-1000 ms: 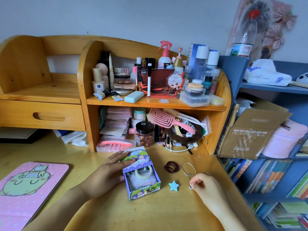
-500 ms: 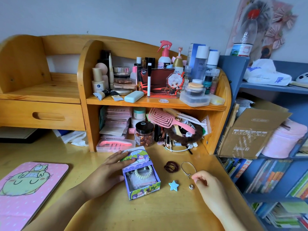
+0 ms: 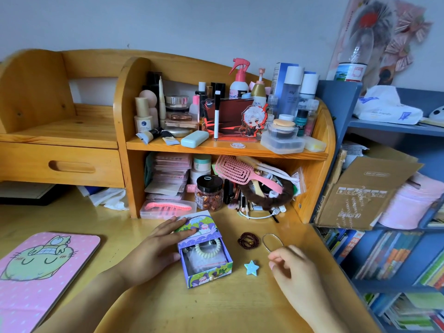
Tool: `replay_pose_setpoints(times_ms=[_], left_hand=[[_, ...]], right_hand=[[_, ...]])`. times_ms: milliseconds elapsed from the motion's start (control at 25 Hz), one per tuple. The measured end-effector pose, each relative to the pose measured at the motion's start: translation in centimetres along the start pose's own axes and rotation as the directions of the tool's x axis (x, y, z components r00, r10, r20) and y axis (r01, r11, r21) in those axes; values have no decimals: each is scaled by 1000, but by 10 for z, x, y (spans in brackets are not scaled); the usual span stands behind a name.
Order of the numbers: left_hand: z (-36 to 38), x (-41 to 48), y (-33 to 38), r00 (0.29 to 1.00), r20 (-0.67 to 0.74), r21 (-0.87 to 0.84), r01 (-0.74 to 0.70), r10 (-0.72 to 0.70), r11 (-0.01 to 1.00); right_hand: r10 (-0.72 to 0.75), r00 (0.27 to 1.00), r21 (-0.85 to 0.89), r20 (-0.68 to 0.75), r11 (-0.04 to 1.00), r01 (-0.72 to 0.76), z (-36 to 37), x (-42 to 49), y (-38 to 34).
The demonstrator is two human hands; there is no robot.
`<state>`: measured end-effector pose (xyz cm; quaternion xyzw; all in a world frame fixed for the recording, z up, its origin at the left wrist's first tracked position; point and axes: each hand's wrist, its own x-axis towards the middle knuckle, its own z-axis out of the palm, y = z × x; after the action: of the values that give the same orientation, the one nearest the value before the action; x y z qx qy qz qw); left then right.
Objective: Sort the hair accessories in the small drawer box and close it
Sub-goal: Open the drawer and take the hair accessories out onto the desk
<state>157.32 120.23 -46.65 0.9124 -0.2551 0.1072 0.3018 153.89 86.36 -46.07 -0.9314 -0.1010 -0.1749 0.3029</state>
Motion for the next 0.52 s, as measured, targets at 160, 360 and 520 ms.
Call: replay_pose_setpoints(times_ms=[160,360,520], left_hand=[[2,0,1,1000,-13,-11,6,-6,1000],[1,0,1,1000,3,-5,11,-11,1000],[0,0,2,1000,4,-12,11,-10,1000]], right_hand=[[-155,987,-93,48,983,159,12,0,-3],[-164,986,-181,39,969,169,18,0,-4],[-126,991,-156,45,979,132,20,3,-3]])
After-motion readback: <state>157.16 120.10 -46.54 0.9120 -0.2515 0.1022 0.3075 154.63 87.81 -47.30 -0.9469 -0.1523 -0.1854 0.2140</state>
